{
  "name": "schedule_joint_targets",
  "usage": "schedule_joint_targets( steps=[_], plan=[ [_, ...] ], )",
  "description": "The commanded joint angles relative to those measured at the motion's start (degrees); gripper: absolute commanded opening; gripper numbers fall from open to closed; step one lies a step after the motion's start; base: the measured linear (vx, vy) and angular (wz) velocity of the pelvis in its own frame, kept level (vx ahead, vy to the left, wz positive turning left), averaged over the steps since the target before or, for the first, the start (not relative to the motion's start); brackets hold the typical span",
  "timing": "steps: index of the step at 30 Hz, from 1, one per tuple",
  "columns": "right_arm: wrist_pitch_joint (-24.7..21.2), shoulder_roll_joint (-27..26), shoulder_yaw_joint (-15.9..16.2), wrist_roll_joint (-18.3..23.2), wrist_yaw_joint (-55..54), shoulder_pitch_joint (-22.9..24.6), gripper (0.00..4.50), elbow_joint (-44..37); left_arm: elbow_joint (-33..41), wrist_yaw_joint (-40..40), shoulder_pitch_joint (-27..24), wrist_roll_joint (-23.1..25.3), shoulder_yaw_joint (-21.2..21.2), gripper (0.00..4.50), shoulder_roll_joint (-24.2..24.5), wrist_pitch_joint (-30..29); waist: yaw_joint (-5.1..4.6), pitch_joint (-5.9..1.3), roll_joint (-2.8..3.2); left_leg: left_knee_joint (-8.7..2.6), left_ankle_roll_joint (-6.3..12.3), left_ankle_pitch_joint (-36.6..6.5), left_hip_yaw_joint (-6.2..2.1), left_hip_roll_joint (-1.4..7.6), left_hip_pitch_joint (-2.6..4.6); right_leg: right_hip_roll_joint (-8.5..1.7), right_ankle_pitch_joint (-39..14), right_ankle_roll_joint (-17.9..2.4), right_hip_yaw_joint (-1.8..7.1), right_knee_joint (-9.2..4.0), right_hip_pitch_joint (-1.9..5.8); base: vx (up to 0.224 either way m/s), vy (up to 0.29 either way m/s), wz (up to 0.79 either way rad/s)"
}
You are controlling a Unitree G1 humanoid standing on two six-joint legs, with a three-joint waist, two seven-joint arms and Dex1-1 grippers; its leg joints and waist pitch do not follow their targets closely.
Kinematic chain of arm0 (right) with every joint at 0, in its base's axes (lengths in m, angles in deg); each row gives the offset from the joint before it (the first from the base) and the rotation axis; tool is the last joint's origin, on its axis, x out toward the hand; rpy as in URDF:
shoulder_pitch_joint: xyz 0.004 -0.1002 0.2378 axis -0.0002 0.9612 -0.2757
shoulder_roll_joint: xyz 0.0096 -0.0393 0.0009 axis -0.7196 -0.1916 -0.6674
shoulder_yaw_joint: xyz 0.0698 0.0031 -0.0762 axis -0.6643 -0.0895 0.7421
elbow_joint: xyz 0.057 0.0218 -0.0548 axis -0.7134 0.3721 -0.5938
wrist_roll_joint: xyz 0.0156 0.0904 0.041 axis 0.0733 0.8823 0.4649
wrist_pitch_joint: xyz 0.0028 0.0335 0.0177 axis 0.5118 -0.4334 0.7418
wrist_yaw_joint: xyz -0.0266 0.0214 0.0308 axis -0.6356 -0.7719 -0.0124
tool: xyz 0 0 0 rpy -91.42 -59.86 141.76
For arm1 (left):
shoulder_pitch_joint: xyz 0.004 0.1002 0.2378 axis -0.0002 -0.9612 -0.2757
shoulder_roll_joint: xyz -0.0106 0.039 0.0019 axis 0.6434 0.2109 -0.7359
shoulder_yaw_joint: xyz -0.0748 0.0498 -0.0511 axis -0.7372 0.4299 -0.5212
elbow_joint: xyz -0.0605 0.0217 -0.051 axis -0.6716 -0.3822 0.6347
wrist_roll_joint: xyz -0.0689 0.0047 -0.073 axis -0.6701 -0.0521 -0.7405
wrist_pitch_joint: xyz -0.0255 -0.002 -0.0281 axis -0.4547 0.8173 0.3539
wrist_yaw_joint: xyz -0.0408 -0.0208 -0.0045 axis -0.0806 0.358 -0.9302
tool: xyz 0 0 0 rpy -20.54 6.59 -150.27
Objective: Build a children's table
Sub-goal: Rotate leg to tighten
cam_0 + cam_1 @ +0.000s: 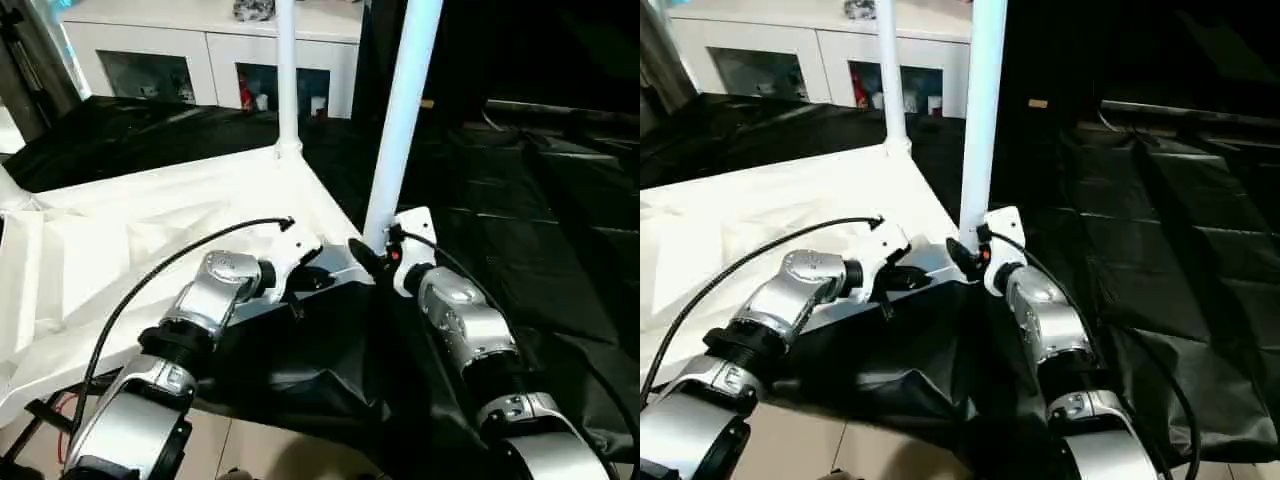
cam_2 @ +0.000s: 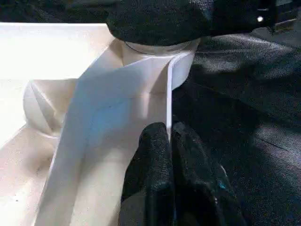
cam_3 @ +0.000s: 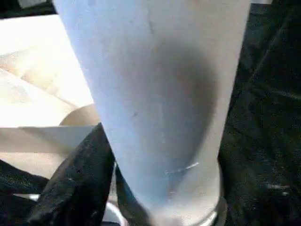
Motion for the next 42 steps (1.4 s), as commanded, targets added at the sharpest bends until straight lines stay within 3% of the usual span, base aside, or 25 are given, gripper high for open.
schedule_joint_targets(
  steps=[1,3,9,12,15,17,21,24,28,35,39,41,42],
  plan=[
    [-1.44,-1.78,6.82,0.04,8.22,-0.31,3.59,-0.45,3.59,3.96,0.71,-2.75,2.0,0.0,-1.92,4.09,0.09,-3.19,-0.16,-4.46,1.13,-20.16,-0.67,1.16,0.78,-4.66,-27.91,-6.79,2.16,-5.36,1.94,0.0,0.0,0.0],
    [-0.78,1.58,8.5,0.08,15.02,0.32,3.68,-2.43,5.26,8.21,-0.62,-3.41,2.18,0.0,-0.16,5.12,0.19,-3.35,-0.24,-4.51,1.62,-17.97,-0.59,1.25,0.28,-4.67,-24.83,-7.41,2.37,-4.82,2.44,0.0,0.0,0.0],
    [0.21,8.24,11.73,0.3,27.45,1.96,3.68,-6.71,7.68,14.65,-2.44,-4.36,2.89,0.0,2.87,5.62,0.94,-3.85,-0.25,-3.93,3.26,-12.92,0.02,1.5,0.23,-4.43,-16.37,-10.88,2.66,-3.64,2.64,0.018,-0.007,0.02],
    [-0.36,12.15,12.99,1.04,34.28,2.65,3.68,-9.01,8.73,19.07,-3.28,-5.1,3.48,0.0,4.87,6.71,1.85,-4.2,-0.18,-3.54,4.31,-8.38,0.23,1.64,-0.23,-4.23,-8.13,-12.86,2.66,-2.47,3.03,0.059,-0.02,0.02],
    [-0.87,16.21,14.66,1.15,40.82,3.28,3.68,-10.98,10.1,23.58,-4.08,-6.07,3.9,0.0,6.83,6.93,2.4,-4.24,-0.13,-3.29,4.63,-7.86,0.36,1.58,-0.12,-4.13,-5.43,-13.81,2.71,-2.0,2.93,0.0,0.0,0.0],
    [-1.21,17.83,15.2,1.17,43.56,3.32,3.68,-11.43,10.86,25.66,-4.49,-6.39,3.95,0.0,7.62,6.65,2.58,-4.17,-0.2,-3.32,4.76,-8.35,0.37,1.62,-0.12,-4.1,-5.9,-13.82,2.67,-2.01,3.06,0.0,0.0,0.0],
    [-2.29,18.78,15.5,1.83,45.65,3.36,3.68,-12.32,12.25,28.6,-5.23,-6.75,4.58,0.0,8.98,6.26,3.14,-3.85,-0.07,-3.59,3.2,-11.53,0.3,1.77,0.3,-4.28,-13.21,-12.28,2.67,-2.74,2.67,0.0,0.0,0.0],
    [-2.63,18.77,15.64,1.78,46.33,3.38,3.44,-12.57,12.68,29.53,-5.48,-6.9,4.93,0.0,9.47,6.14,3.2,-3.71,-0.1,-3.77,2.14,-13.15,0.23,1.79,0.51,-4.23,-16.93,-11.16,2.72,-3.1,2.47,0.0,0.0,0.0],
    [-2.89,18.64,16.34,1.66,46.67,3.43,2.97,-12.93,13.04,30.21,-5.72,-6.87,5.16,0.0,9.92,6.23,3.2,-3.82,-0.17,-3.79,1.87,-12.4,0.11,1.72,0.27,-4.29,-17.0,-10.41,2.69,-3.06,2.66,0.0,0.0,0.0],
    [-3.77,18.32,16.56,1.88,47.45,3.66,2.82,-13.58,12.58,29.95,-5.62,-6.57,5.02,0.0,9.88,6.4,3.18,-3.98,-0.13,-3.63,2.19,-10.94,0.15,1.64,0.1,-4.16,-14.17,-10.96,2.67,-2.71,2.78,0.0,0.0,0.0],
    [-3.92,16.45,14.68,2.49,42.86,4.49,2.8,-12.93,10.11,23.89,-4.31,-5.6,3.45,0.0,7.94,5.62,3.3,-3.92,-0.17,-3.61,2.06,-11.21,0.22,1.65,0.35,-4.15,-14.6,-10.92,2.71,-2.87,2.51,0.0,0.0,0.0],
    [-3.97,14.27,12.9,2.13,37.21,4.27,2.8,-11.28,8.48,19.44,-3.15,-5.03,2.25,0.0,6.41,4.56,3.13,-3.86,-0.25,-3.63,1.67,-11.42,0.24,1.5,0.33,-4.19,-15.82,-10.58,2.75,-3.04,2.5,0.0,0.0,0.0],
    [-3.87,11.08,10.6,1.03,28.54,3.48,2.8,-8.1,6.93,15.26,-1.83,-5.11,0.85,0.0,4.32,3.5,2.85,-3.8,-0.36,-3.7,0.93,-12.12,0.11,1.32,0.26,-4.36,-18.95,-9.71,2.62,-3.31,2.61,0.0,0.0,0.0]
  ],
)
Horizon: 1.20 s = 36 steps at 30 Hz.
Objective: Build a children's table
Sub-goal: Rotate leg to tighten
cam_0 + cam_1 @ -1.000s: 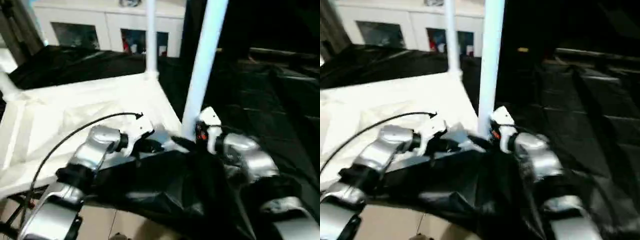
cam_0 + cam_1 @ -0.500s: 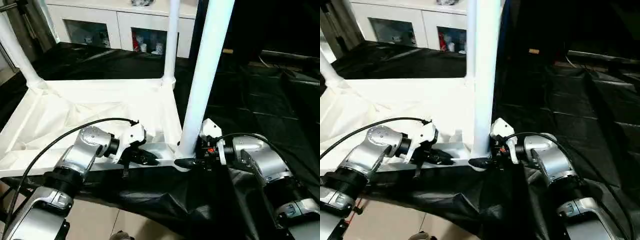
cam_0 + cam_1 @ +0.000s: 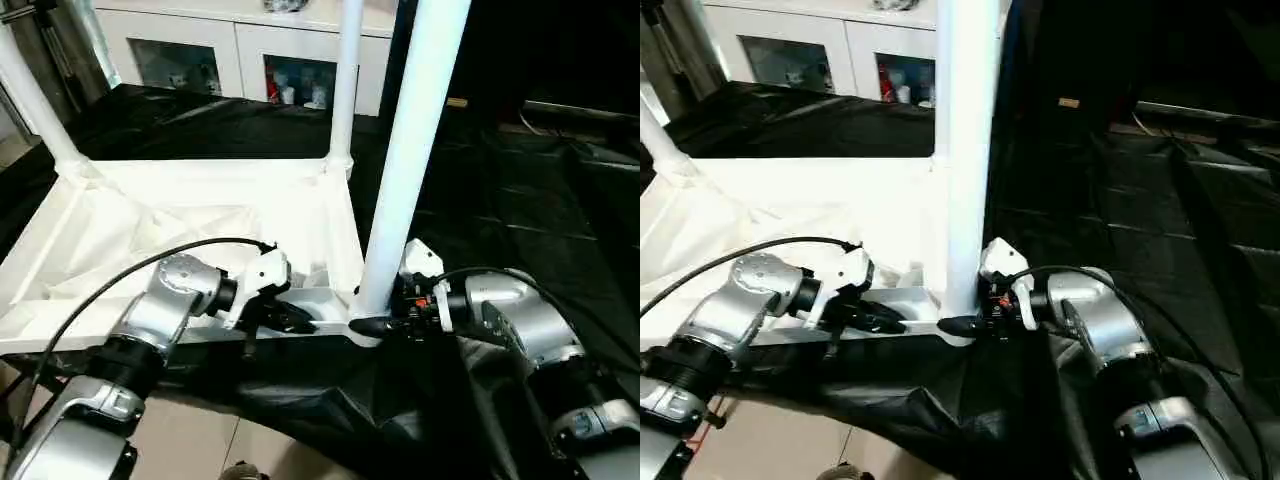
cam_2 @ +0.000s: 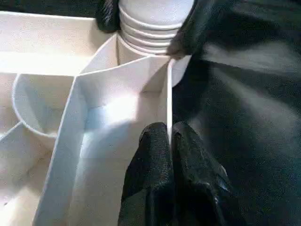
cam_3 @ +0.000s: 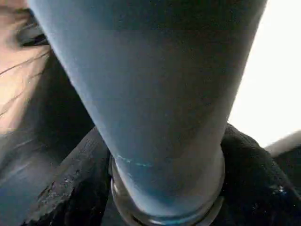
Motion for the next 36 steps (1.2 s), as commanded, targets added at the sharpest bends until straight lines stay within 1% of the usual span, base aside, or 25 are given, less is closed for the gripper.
schedule_joint_targets(
  steps=[1,2,3,5,6,8,9,11,13,15,16,17,18,19,20,21,22,23,26,29,30,31,33,34,36],
  plan=[
    [-0.55,-4.46,-0.36,-0.39,-8.24,-1.17,2.8,2.6,-0.32,-5.32,2.77,-1.5,-1.59,0.0,-4.53,-0.86,-0.45,-3.63,-0.26,-3.58,0.64,-12.62,-0.14,1.11,0.33,-4.42,-20.8,-8.94,2.5,-4.57,2.72,0.0,0.0,0.0],
    [-1.54,-7.96,-3.01,-0.1,-16.07,-2.04,2.79,5.39,-1.53,-8.91,3.95,-1.04,-2.11,0.0,-6.43,-1.85,-0.67,-3.7,-0.31,-3.64,0.08,-13.25,-0.31,1.01,0.48,-4.49,-22.77,-8.28,2.39,-4.76,2.78,0.0,0.0,0.0],
    [-2.07,-10.4,-4.75,0.2,-21.34,-2.57,2.79,7.06,-2.38,-11.46,4.73,-0.38,-2.16,0.0,-7.67,-2.28,-1.07,-3.67,-0.18,-3.75,-0.42,-13.4,-0.42,1.0,0.46,-4.53,-23.32,-8.07,2.4,-4.84,2.69,0.0,0.0,0.0],
    [-2.36,-11.49,-5.41,0.36,-23.48,-2.77,2.79,7.7,-2.85,-12.78,5.11,0.02,-2.16,0.0,-8.21,-2.49,-1.42,-3.74,-0.28,-3.81,-0.49,-13.24,-0.54,1.0,0.26,-4.55,-23.08,-7.78,2.35,-4.8,2.96,0.0,0.0,0.0],
    [-2.31,-14.01,-6.52,0.24,-28.34,-3.12,2.79,8.81,-3.89,-15.51,5.89,0.57,-2.26,0.0,-9.57,-2.94,-1.58,-3.75,-0.06,-3.76,-0.18,-13.26,-0.47,0.94,0.31,-4.46,-22.48,-7.57,2.42,-4.88,2.83,0.0,0.0,0.0],
    [-1.88,-17.15,-7.67,-0.07,-34.23,-3.77,2.79,10.35,-5.24,-19.5,6.85,1.45,-2.48,0.0,-11.35,-3.16,-1.67,-3.81,-0.1,-3.72,-0.16,-13.02,-0.41,0.95,0.48,-4.44,-21.35,-7.91,2.55,-4.84,2.65,0.0,0.0,0.0],
    [-0.59,-19.61,-7.83,-0.69,-37.79,-4.24,2.79,11.37,-6.05,-22.49,7.4,2.15,-2.54,0.0,-12.76,-3.09,-1.69,-3.88,0.09,-3.69,-0.47,-12.68,-0.39,0.85,0.51,-4.44,-20.49,-8.2,2.55,-4.77,2.68,0.0,0.0,0.0],
    [0.25,-20.43,-7.54,-1.02,-38.5,-4.37,2.79,11.6,-6.04,-23.12,7.41,2.21,-2.5,0.0,-13.28,-3.08,-1.71,-3.86,0.05,-3.76,-0.39,-12.45,-0.4,0.95,0.37,-4.47,-19.49,-8.41,2.58,-4.71,2.78,0.0,0.0,0.0],
    [1.73,-20.96,-6.97,-1.78,-38.42,-4.48,2.79,11.71,-5.93,-22.92,7.28,2.2,-2.42,0.0,-13.73,-3.02,-1.7,-3.95,0.06,-3.77,0.3,-12.26,-0.39,0.96,0.21,-4.29,-16.31,-9.19,2.59,-4.32,3.02,0.0,0.0,0.0],
    [3.76,-21.03,-6.45,-2.24,-36.4,-4.59,3.48,11.32,-5.57,-21.75,6.83,2.13,-2.1,0.0,-13.92,-2.43,-1.73,-3.93,0.23,-3.72,0.52,-12.71,-0.3,0.95,0.28,-4.36,-15.82,-9.52,2.65,-4.37,2.96,0.0,0.0,0.0],
    [4.1,-20.95,-6.47,-2.02,-35.46,-4.59,3.48,11.03,-5.31,-21.05,6.59,2.0,-1.9,0.0,-13.88,-2.1,-1.73,-3.91,0.18,-3.73,0.65,-12.73,-0.3,0.91,0.23,-4.34,-15.82,-9.58,2.65,-4.38,3.03,0.0,0.0,0.0],
    [4.09,-20.69,-6.85,-1.33,-34.22,-4.63,3.51,10.61,-5.04,-20.05,6.25,1.81,-1.64,0.0,-13.64,-1.38,-1.68,-3.88,0.16,-3.72,0.91,-12.92,-0.25,0.88,0.3,-4.39,-16.48,-9.45,2.67,-4.52,3.04,0.0,0.0,0.0],
    [4.07,-19.74,-6.63,-1.08,-32.3,-4.59,3.54,10.01,-4.77,-19.15,5.95,1.64,-1.41,0.0,-13.33,-0.9,-1.69,-3.89,0.15,-3.72,1.08,-12.76,-0.31,0.9,0.15,-4.4,-16.56,-9.4,2.65,-4.44,3.16,0.0,0.0,0.0],
    [4.22,-18.76,-6.09,-1.31,-30.81,-4.54,3.75,9.57,-4.32,-18.05,5.58,1.53,-1.17,0.0,-12.77,-0.86,-1.71,-3.88,0.06,-3.75,1.18,-12.64,-0.33,0.93,0.1,-4.39,-16.63,-9.3,2.62,-4.45,3.23,0.0,0.0,0.0],
    [4.39,-17.64,-5.38,-1.54,-29.25,-4.49,3.75,9.19,-3.94,-16.92,5.21,1.51,-0.92,0.0,-12.17,-0.43,-1.65,-3.92,0.02,-3.69,1.44,-12.36,-0.32,0.96,0.11,-4.4,-16.22,-9.37,2.62,-4.41,3.25,0.0,0.0,0.0],
    [4.54,-16.75,-4.84,-1.73,-28.14,-4.52,3.88,9.02,-3.73,-16.08,5.02,1.55,-0.74,0.0,-11.74,-0.08,-1.67,-3.96,0.07,-3.67,1.7,-11.73,-0.32,0.99,0.02,-4.36,-15.09,-9.7,2.62,-4.25,3.3,0.0,0.0,0.0],
    [4.46,-15.24,-4.09,-1.66,-25.25,-4.42,3.88,8.41,-3.48,-15.02,4.8,1.37,-0.73,0.0,-11.18,0.15,-1.68,-4.0,0.08,-3.62,1.79,-11.41,-0.29,1.02,0.08,-4.37,-14.31,-10.01,2.64,-4.18,3.27,0.0,0.0,0.0],
    [4.46,-15.24,-4.09,-1.66,-25.25,-4.42,3.88,8.41,-3.48,-15.02,4.8,1.37,-0.73,0.0,-11.18,0.15,-1.67,-4.01,0.03,-3.59,1.92,-11.47,-0.28,1.0,0.09,-4.31,-14.1,-10.18,2.59,-4.13,3.33,0.0,0.0,0.0],
    [4.92,-10.25,-2.09,-1.79,-16.16,-4.14,3.88,6.88,-2.04,-10.13,3.63,0.6,-0.24,0.0,-8.96,1.45,-1.43,-4.02,-0.03,-3.47,2.66,-10.95,-0.18,1.09,0.09,-4.37,-13.44,-10.68,2.66,-4.07,3.38,0.0,0.0,0.0],
    [5.7,-7.21,-1.51,-1.8,-10.92,-4.15,3.88,6.28,-0.78,-6.36,2.69,-0.15,0.15,0.0,-7.45,2.17,-1.11,-3.99,-0.04,-3.4,3.2,-10.37,-0.06,1.29,-0.01,-4.23,-11.88,-11.44,2.59,-3.76,3.36,0.0,0.0,0.0],
    [5.59,-5.42,-1.54,-1.55,-7.25,-4.16,3.88,5.84,0.08,-3.78,2.08,-0.64,0.4,0.0,-6.43,2.67,-1.01,-4.06,-0.14,-3.34,3.31,-10.49,-0.02,1.37,0.05,-4.25,-11.45,-11.77,2.56,-3.68,3.38,0.0,0.0,0.0],
    [5.59,-5.42,-1.54,-1.55,-7.25,-4.16,3.88,5.84,0.08,-3.78,2.08,-0.64,0.4,0.0,-6.43,2.67,-0.98,-4.05,-0.12,-3.32,3.45,-10.35,-0.01,1.34,-0.03,-4.27,-11.37,-11.87,2.54,-3.63,3.44,0.0,0.0,0.0],
    [5.03,-3.11,-1.08,-0.8,-2.7,-3.98,3.88,4.76,1.56,0.39,1.12,-1.36,1.11,0.0,-4.69,3.29,-0.9,-4.01,-0.06,-3.33,3.45,-10.66,0.02,1.44,0.02,-4.28,-12.07,-11.84,2.53,-3.71,3.31,0.0,0.0,0.0],
    [4.7,-1.99,-0.71,-0.38,-0.41,-3.85,3.88,4.18,2.29,2.13,0.73,-1.81,1.27,0.0,-3.99,2.67,-0.92,-3.92,-0.36,-3.37,3.47,-11.12,0.04,1.42,0.06,-4.22,-13.01,-11.75,2.49,-3.82,3.33,0.0,0.0,0.0],
    [3.81,-0.19,0.16,0.36,3.48,-3.46,3.88,2.93,3.3,4.59,0.12,-2.4,1.52,0.0,-2.88,2.22,-0.69,-3.88,-0.19,-3.35,3.53,-11.62,0.03,1.46,0.13,-4.35,-14.84,-11.39,2.49,-3.94,3.24,0.0,0.0,0.0]
  ],
)
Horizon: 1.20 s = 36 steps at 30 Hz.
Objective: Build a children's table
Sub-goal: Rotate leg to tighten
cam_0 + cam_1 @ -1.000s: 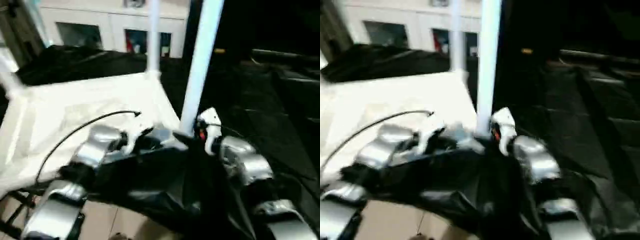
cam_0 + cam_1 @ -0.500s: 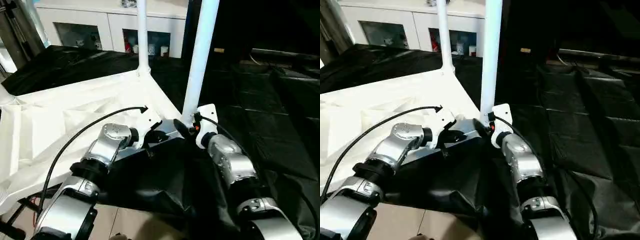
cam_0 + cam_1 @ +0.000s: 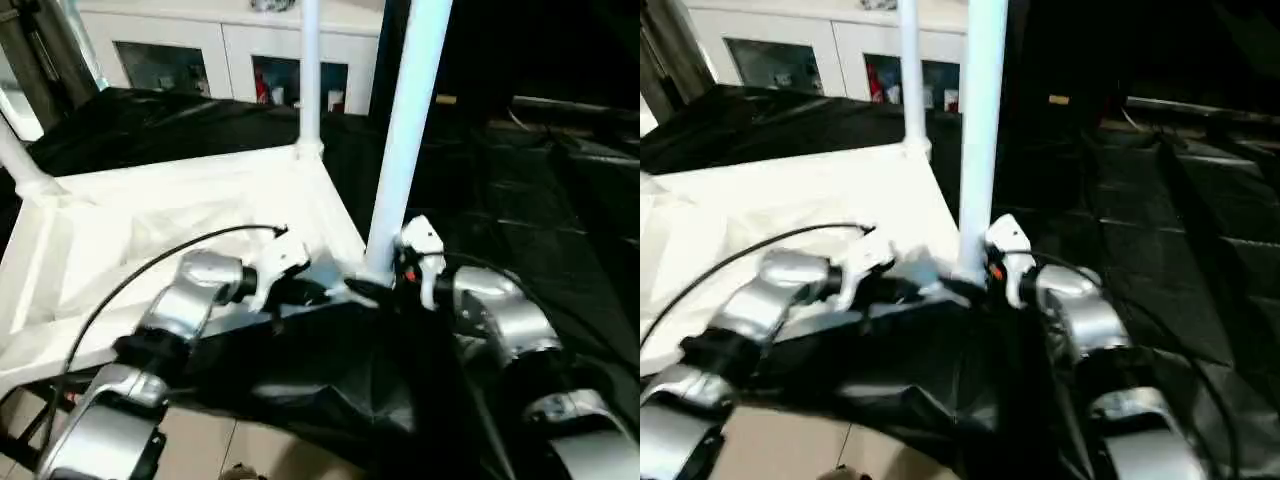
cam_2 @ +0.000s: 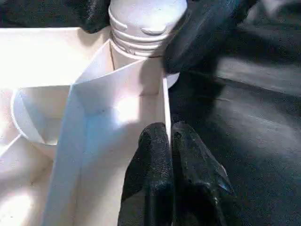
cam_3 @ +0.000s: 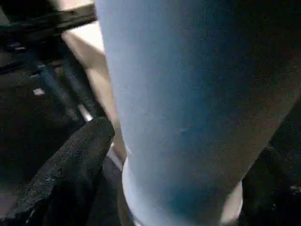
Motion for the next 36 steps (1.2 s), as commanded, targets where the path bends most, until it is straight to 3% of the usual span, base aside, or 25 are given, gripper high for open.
schedule_joint_targets(
  steps=[1,3,5,6,8,16,21,25,27,29,31,32,35,36],
  plan=[
    [-0.81,0.2,1.51,0.83,3.02,-0.01,3.88,-2.38,3.35,5.48,0.15,-2.81,2.31,0.0,-1.32,1.28,0.16,-3.79,-0.33,-3.29,3.62,-11.69,0.12,1.43,0.15,-4.34,-15.56,-11.11,2.57,-4.01,3.19,0.0,0.0,0.0],
    [-0.98,2.45,3.17,0.96,8.0,0.55,3.88,-3.76,4.49,8.57,-0.61,-3.22,2.69,0.0,0.21,0.54,0.52,-3.77,-0.31,-3.3,3.26,-12.35,0.18,1.53,0.52,-4.32,-17.02,-10.81,2.63,-4.19,2.85,0.0,0.0,0.0],
    [-1.45,2.75,3.36,1.08,9.26,0.55,3.74,-3.89,5.01,9.86,-0.95,-3.51,3.0,0.0,0.82,0.23,0.61,-3.76,-0.32,-3.35,3.16,-12.3,0.12,1.55,0.39,-4.36,-17.58,-10.58,2.62,-4.18,2.96,0.0,0.0,0.0],
    [-2.22,3.08,3.66,1.35,10.93,0.49,3.74,-4.07,6.0,11.63,-1.45,-4.05,3.54,0.0,1.61,-0.65,0.77,-3.78,-0.72,-3.37,3.11,-12.23,0.15,1.54,0.38,-4.35,-18.15,-10.3,2.6,-4.22,2.9,0.0,0.0,0.0],
    [-2.57,3.38,4.03,1.53,11.76,0.5,3.52,-4.32,6.77,12.4,-1.76,-4.3,3.82,0.0,1.93,-1.4,0.9,-3.82,-0.46,-3.41,3.12,-11.81,0.06,1.71,0.42,-4.38,-17.37,-10.6,2.62,-4.02,2.83,0.0,0.0,0.0],
    [-3.9,3.21,4.75,1.97,12.89,0.99,2.82,-5.43,7.11,11.97,-2.02,-3.85,3.91,0.0,1.98,-1.49,0.96,-3.97,-0.48,-3.29,2.89,-10.55,0.02,1.49,0.13,-4.35,-16.04,-10.36,2.56,-3.88,3.06,0.0,0.0,0.0],
    [-4.43,2.25,4.19,2.58,11.43,2.16,2.7,-6.26,5.16,7.23,-0.77,-3.01,2.56,0.0,0.25,-1.26,1.05,-3.97,-0.41,-3.22,2.85,-10.79,0.08,1.51,0.3,-4.3,-15.83,-10.49,2.58,-3.94,2.88,0.0,0.0,0.0],
    [-4.1,-1.7,1.4,1.59,0.83,1.87,2.68,-3.03,1.03,-1.7,2.13,-2.11,-0.07,0.0,-3.45,-2.46,0.87,-3.81,-0.52,-3.31,2.03,-11.57,0.02,1.22,0.29,-4.38,-19.23,-9.44,2.48,-4.36,2.93,0.0,0.0,0.0],
    [-3.56,-4.82,-0.59,0.14,-8.48,0.83,2.67,0.74,-1.4,-6.82,4.05,-1.57,-1.25,0.0,-5.72,-2.79,0.36,-3.79,-0.53,-3.45,0.79,-11.94,-0.2,1.06,0.31,-4.49,-21.47,-8.57,2.42,-4.58,2.84,0.0,0.0,0.0],
    [-3.48,-5.72,-1.13,-0.21,-11.04,0.54,2.67,1.81,-2.13,-8.31,4.61,-1.36,-1.54,0.0,-6.35,-2.77,0.09,-3.81,-0.59,-3.44,0.53,-12.05,-0.24,0.96,0.3,-4.57,-22.14,-8.33,2.4,-4.65,2.88,0.0,0.0,0.0],
    [-4.51,-9.71,-4.03,0.43,-19.94,-0.53,2.67,5.04,-4.51,-14.24,6.52,-0.53,-2.45,0.0,-8.82,-3.67,-0.36,-3.77,-0.29,-3.42,0.81,-11.97,-0.16,0.99,0.34,-4.49,-21.26,-8.47,2.55,-4.76,2.68,0.0,0.0,0.0],
    [-4.76,-10.75,-4.78,0.67,-22.14,-0.8,2.67,5.73,-5.08,-15.88,6.99,-0.4,-2.77,0.0,-9.47,-3.86,-0.6,-3.89,-0.53,-3.42,0.65,-11.31,-0.26,0.78,0.07,-4.42,-21.07,-8.28,2.41,-4.64,3.12,0.0,0.0,0.0],
    [-5.37,-14.93,-7.6,1.57,-30.67,-1.94,2.67,7.95,-6.93,-21.65,8.44,-0.09,-4.08,0.0,-11.85,-4.45,-0.67,-3.97,-0.43,-3.38,1.1,-10.62,-0.21,0.95,0.12,-4.42,-18.06,-9.1,2.57,-4.36,3.03,0.0,0.0,0.0],
    [-5.14,-16.38,-8.42,1.54,-33.93,-2.39,2.67,8.85,-7.47,-23.53,8.84,0.17,-4.41,0.0,-12.55,-4.56,-0.74,-4.1,-0.16,-3.37,0.85,-10.14,-0.19,0.91,0.21,-4.39,-16.55,-9.59,2.59,-4.23,2.99,0.0,0.0,0.0]
  ],
)
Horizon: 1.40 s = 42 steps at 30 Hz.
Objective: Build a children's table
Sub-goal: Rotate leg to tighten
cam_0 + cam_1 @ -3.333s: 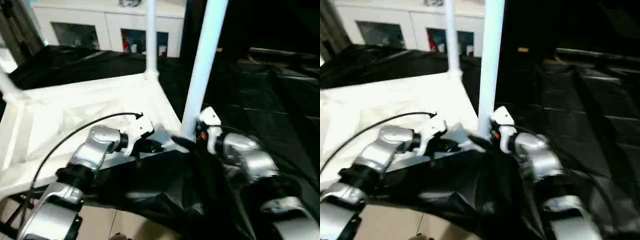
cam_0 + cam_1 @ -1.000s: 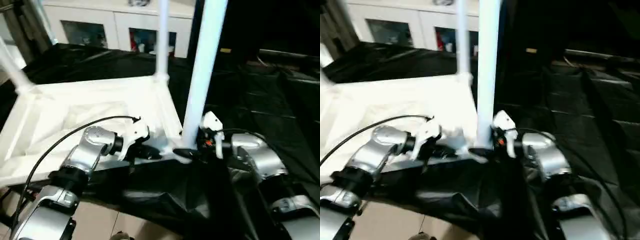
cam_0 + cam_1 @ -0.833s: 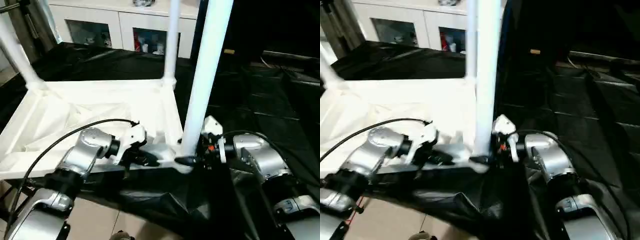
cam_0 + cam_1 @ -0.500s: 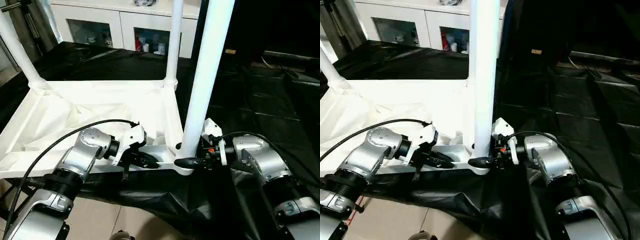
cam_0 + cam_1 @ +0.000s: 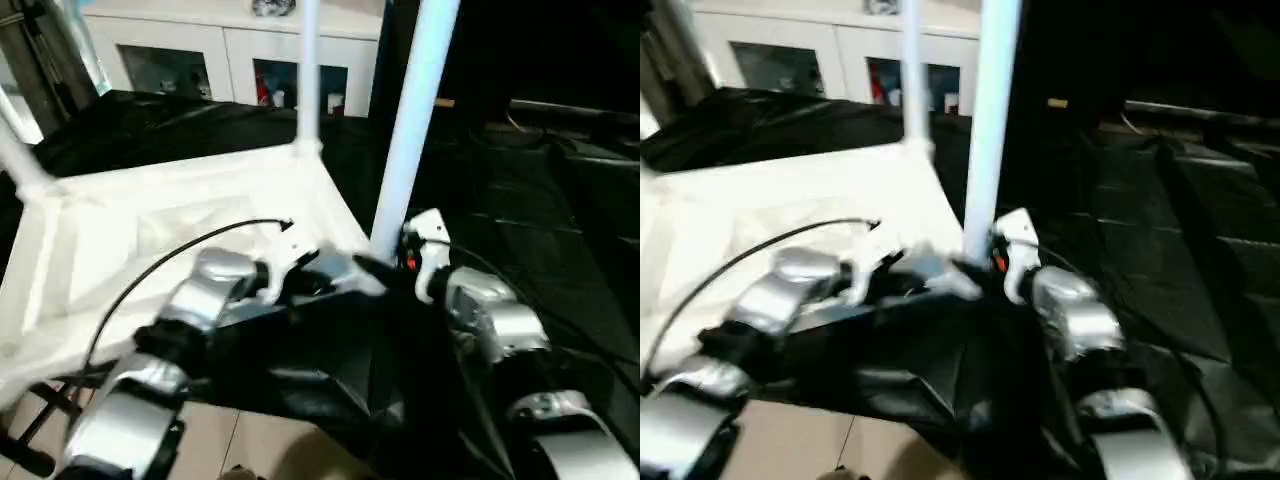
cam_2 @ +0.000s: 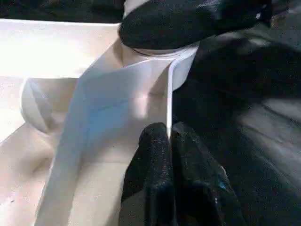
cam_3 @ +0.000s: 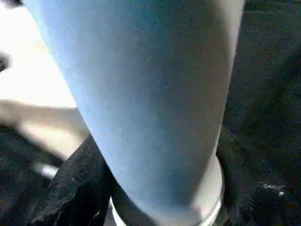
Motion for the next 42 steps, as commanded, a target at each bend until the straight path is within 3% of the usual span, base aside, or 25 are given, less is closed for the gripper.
schedule_joint_targets(
  steps=[1,5,6,9,12,19,21,28,34,42],
  plan=[
    [-0.51,-5.83,2.54,0.23,-3.64,-0.36,2.67,3.29,0.56,-6.22,2.94,-1.44,-2.27,0.0,-4.42,1.74,-0.03,-4.08,-0.28,-3.45,0.9,-10.06,-0.19,0.9,0.23,-4.29,-15.78,-10.14,2.47,-4.24,2.96,0.0,0.0,0.0],
    [4.33,-7.77,4.91,-2.1,-2.92,-0.56,2.67,3.92,-0.04,-6.39,2.81,-0.35,-1.31,0.0,-4.76,4.75,0.15,-4.09,-0.3,-3.48,1.74,-10.01,-0.16,0.94,0.06,-4.44,-14.64,-10.03,2.51,-4.21,3.12,0.0,0.0,0.0],
    [4.82,-7.87,4.98,-2.1,-2.39,-0.52,3.23,3.81,0.1,-5.6,2.62,-0.28,-0.89,0.0,-4.56,5.46,0.15,-4.09,-0.27,-3.48,1.97,-10.06,-0.14,0.95,0.08,-4.39,-14.14,-10.18,2.52,-4.17,3.09,0.0,0.0,0.0],
    [4.67,-7.58,3.43,-0.27,-0.36,-0.72,3.54,2.9,1.32,-3.12,1.72,-1.06,-0.51,0.0,-3.91,5.41,0.07,-4.03,-0.24,-3.54,2.22,-10.33,-0.13,1.0,0.09,-4.34,-13.67,-10.55,2.53,-4.09,3.09,0.0,0.0,0.0],
    [5.09,-4.03,4.88,-0.36,5.9,-0.74,3.82,0.39,3.51,2.05,-0.11,-1.75,0.32,0.0,-2.02,6.04,-0.03,-3.98,-0.34,-3.54,2.7,-10.79,-0.17,0.98,-0.13,-4.43,-14.44,-10.47,2.52,-4.16,3.38,0.0,0.0,0.0],
    [5.96,2.87,8.4,-0.17,20.17,0.38,3.82,-2.24,6.81,10.76,-2.54,-3.51,1.55,0.0,0.77,6.62,0.38,-3.97,-0.39,-3.44,3.51,-9.97,-0.08,1.36,0.01,-4.38,-12.47,-11.87,2.48,-3.81,3.33,0.0,0.0,0.0],
    [4.27,7.39,9.99,0.95,29.27,1.4,3.82,-5.33,9.08,17.03,-3.96,-4.46,2.86,0.0,3.25,6.72,0.82,-3.99,-0.45,-3.23,4.28,-9.97,0.16,1.48,0.04,-4.24,-11.49,-12.29,2.52,-3.65,3.26,0.0,0.0,0.0],
    [3.66,13.02,12.71,0.72,40.3,2.52,3.82,-7.24,12.55,26.61,-6.11,-5.85,4.33,0.0,7.12,6.44,1.52,-3.81,-0.38,-3.42,3.43,-11.41,0.06,1.59,0.16,-4.41,-16.45,-11.04,2.47,-4.04,2.92,0.0,0.0,0.0],
    [1.73,14.19,13.97,1.63,44.13,3.24,3.82,-8.91,14.49,29.77,-7.08,-6.42,5.15,0.0,8.86,5.23,1.74,-3.92,-0.55,-3.38,3.37,-10.74,0.06,1.61,0.18,-4.39,-15.86,-11.13,2.47,-3.95,2.88,0.0,0.0,0.0],
    [-0.91,13.81,14.74,2.96,46.52,3.82,3.11,-10.47,15.33,30.43,-7.67,-6.29,5.19,0.0,9.33,4.76,1.74,-3.87,-0.41,-3.44,3.11,-10.95,0.0,1.6,0.2,-4.35,-16.72,-10.86,2.41,-4.03,2.79,0.0,0.0,0.0]
  ],
)
